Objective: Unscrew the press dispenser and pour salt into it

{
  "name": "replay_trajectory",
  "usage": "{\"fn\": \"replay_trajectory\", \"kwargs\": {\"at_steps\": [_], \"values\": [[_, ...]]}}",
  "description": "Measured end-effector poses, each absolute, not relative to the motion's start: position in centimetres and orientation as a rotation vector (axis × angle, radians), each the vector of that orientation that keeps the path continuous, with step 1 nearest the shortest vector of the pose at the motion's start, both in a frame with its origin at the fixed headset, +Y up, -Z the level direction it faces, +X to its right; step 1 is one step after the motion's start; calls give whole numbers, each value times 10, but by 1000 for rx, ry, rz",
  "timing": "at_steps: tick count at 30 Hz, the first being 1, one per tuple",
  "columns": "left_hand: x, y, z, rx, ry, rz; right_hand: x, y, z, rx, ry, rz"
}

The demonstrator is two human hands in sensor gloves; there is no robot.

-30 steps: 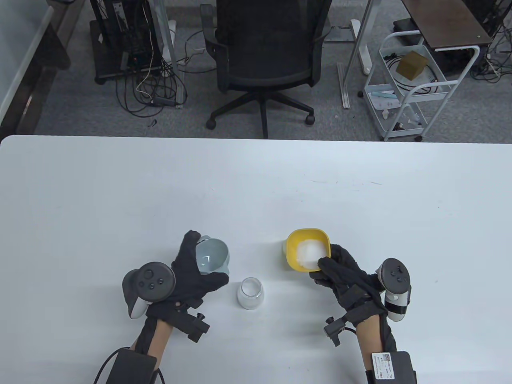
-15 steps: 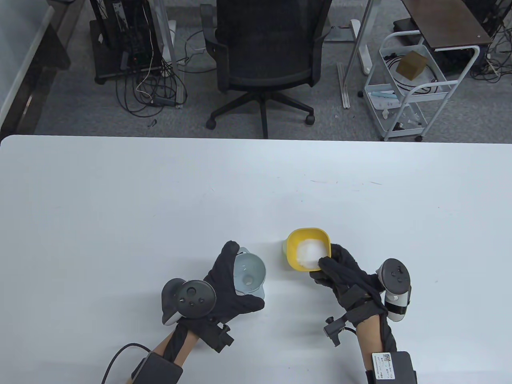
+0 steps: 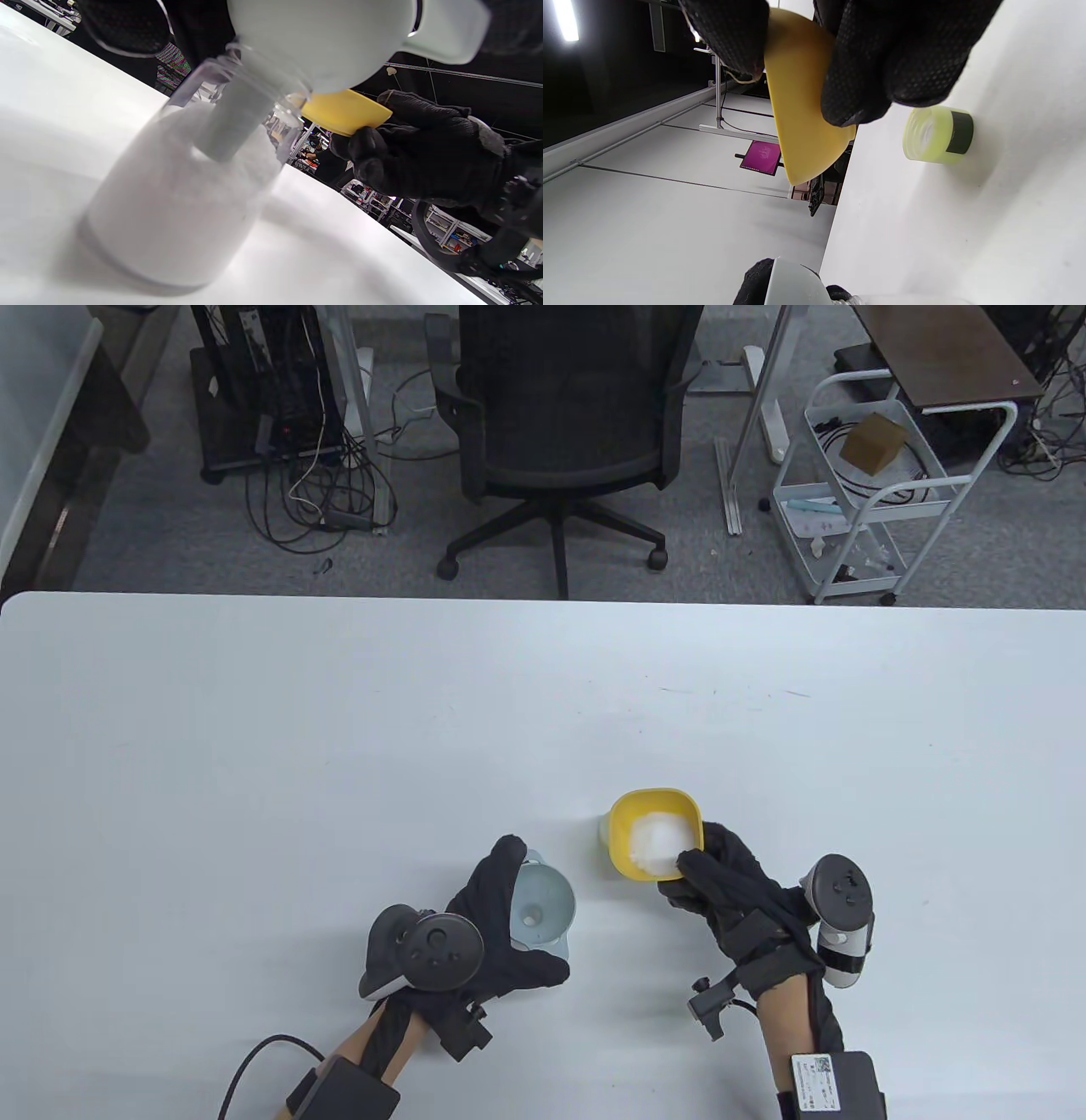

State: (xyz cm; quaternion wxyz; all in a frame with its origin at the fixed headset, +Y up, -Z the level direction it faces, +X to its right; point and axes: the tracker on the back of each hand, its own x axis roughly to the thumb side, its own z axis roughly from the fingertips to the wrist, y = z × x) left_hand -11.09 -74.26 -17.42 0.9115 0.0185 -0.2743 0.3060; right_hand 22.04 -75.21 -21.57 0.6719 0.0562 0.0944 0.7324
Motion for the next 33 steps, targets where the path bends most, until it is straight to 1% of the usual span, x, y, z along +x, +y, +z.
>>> {"fn": "replay_trajectory", "kwargs": {"at_steps": [7,13,22,33], "values": [[-112,-743,-173,36,-557,636,214,-751,-215,159,193,1666],[-111,-744,-173,27,-545,660,192,-741,-209,237,149,1711],[-111,-744,-174,-4,-541,684,154,-720,-191,359,31,1756],[-110,-744,-175,-16,-543,688,136,-714,-181,434,-87,1906]]}}
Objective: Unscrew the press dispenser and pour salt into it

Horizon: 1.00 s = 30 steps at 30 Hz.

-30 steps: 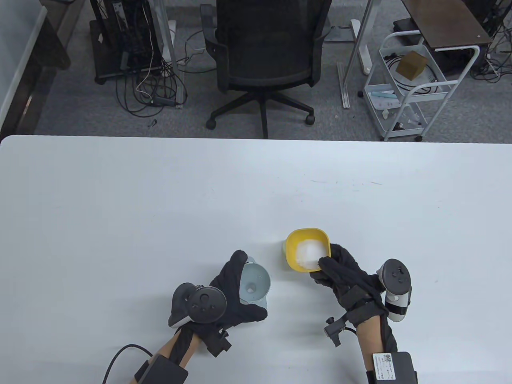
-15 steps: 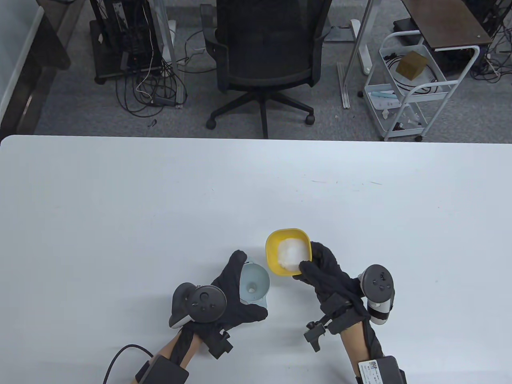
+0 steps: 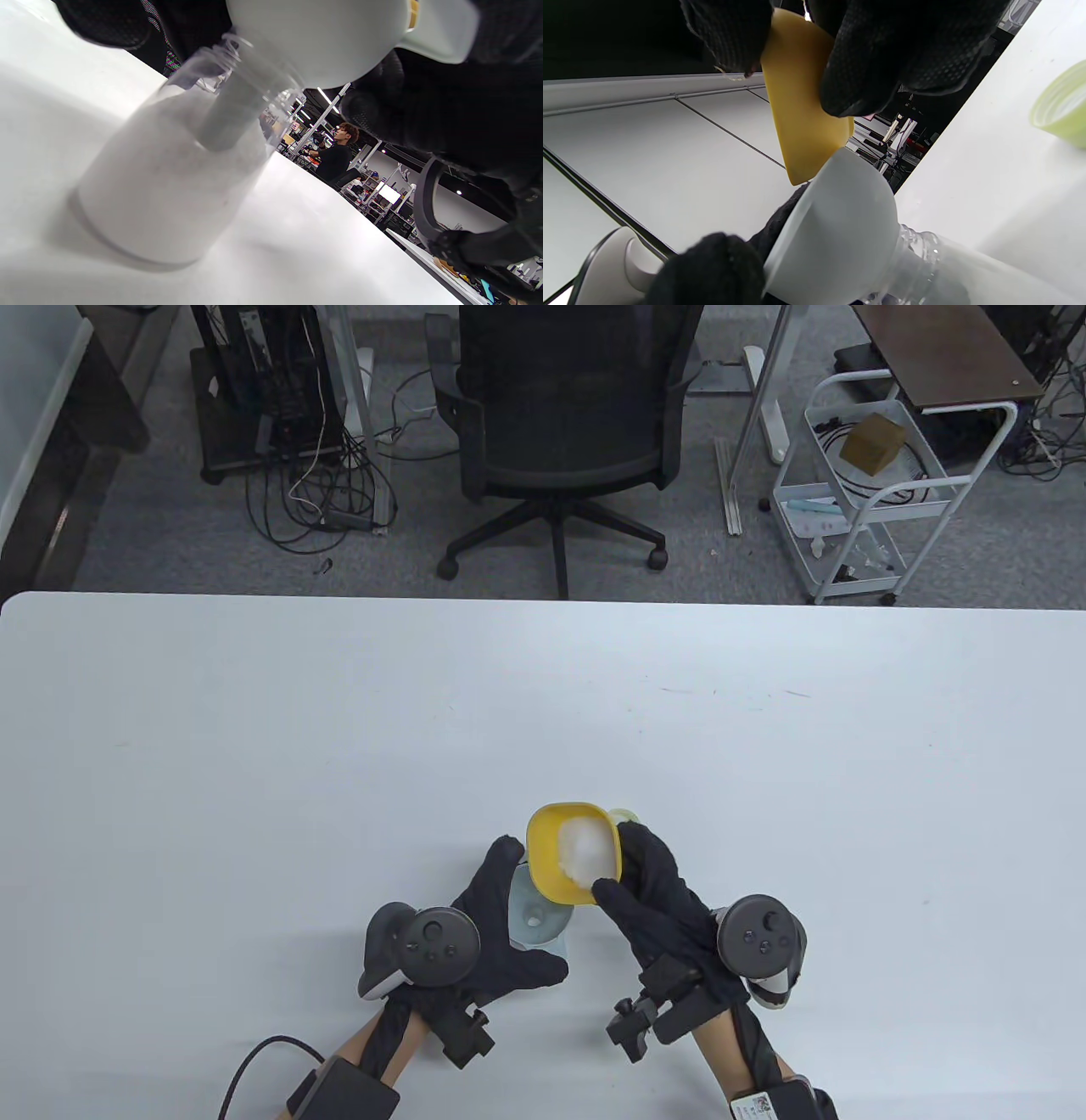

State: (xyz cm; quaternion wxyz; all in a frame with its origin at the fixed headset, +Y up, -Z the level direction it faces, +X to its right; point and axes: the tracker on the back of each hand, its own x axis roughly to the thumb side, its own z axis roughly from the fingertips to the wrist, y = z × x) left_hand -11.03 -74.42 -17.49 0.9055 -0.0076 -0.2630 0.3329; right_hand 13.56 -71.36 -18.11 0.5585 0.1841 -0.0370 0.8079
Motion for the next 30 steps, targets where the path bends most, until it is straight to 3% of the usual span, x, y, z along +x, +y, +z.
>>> {"fn": "replay_trajectory", "kwargs": {"at_steps": [25,30], "values": [[-115,-742,-177,-103,-626,675,113,-700,-161,628,-292,2170],[-112,-743,-174,-55,-591,659,111,-700,-159,649,-314,2196]]}}
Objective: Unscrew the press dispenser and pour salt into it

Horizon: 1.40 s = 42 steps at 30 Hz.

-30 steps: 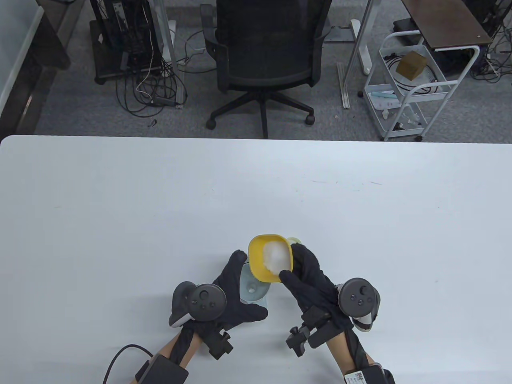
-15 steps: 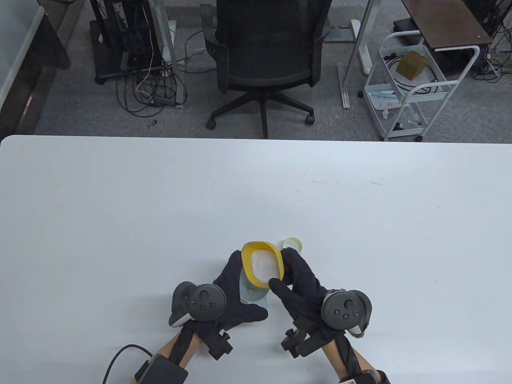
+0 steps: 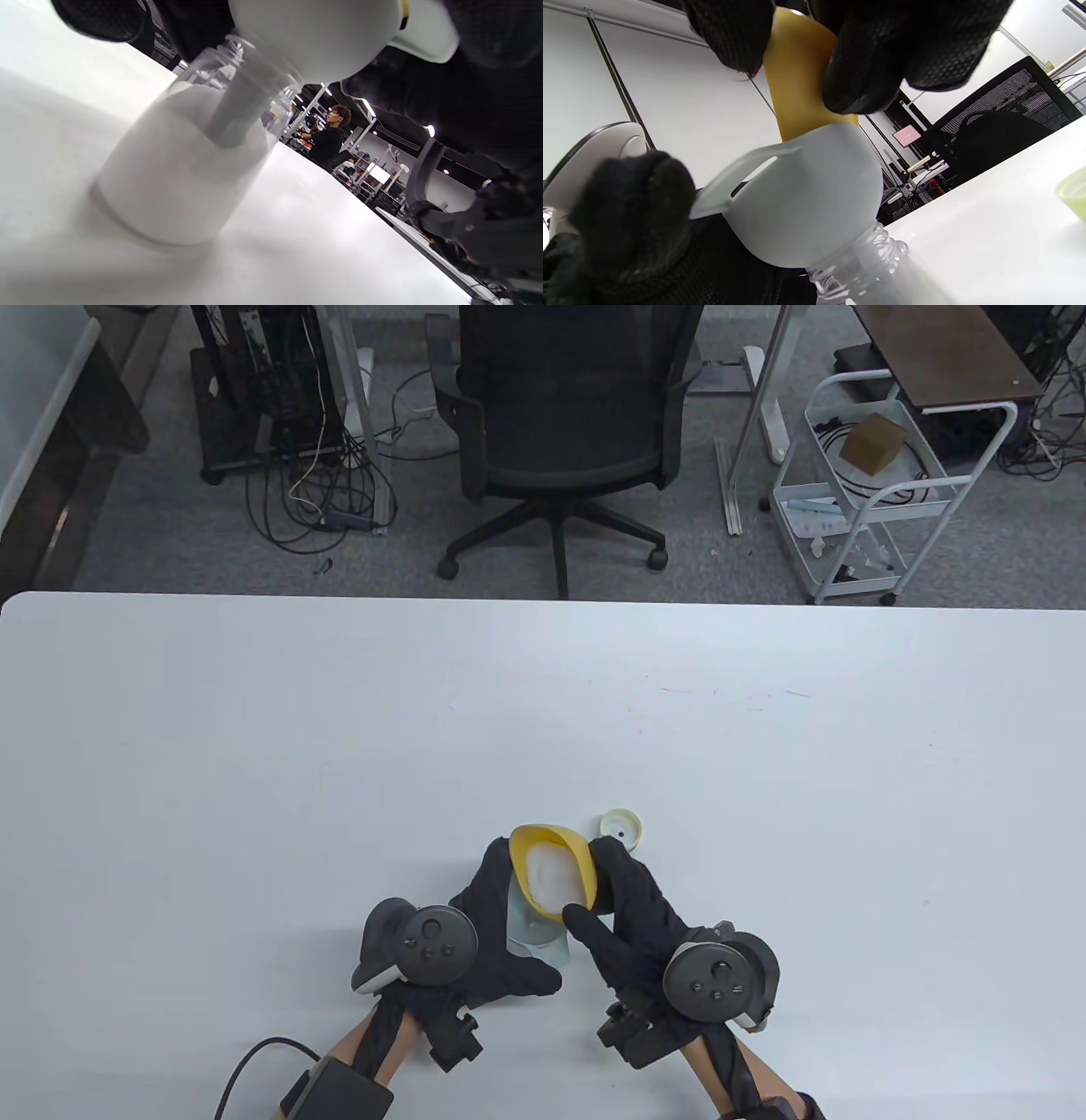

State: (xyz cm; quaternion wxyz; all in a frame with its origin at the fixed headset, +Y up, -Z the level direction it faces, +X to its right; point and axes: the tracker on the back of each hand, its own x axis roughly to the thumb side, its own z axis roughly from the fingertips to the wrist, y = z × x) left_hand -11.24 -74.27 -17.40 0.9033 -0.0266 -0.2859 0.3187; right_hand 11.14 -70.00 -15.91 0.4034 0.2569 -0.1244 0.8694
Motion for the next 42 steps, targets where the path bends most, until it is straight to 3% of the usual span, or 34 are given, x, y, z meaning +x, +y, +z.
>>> {"fn": "replay_trajectory", "kwargs": {"at_steps": [6,42], "values": [[-112,-744,-172,-3,-547,651,109,-700,-157,671,-339,2221],[-112,-744,-173,-9,-544,664,108,-700,-157,697,-330,2228]]}}
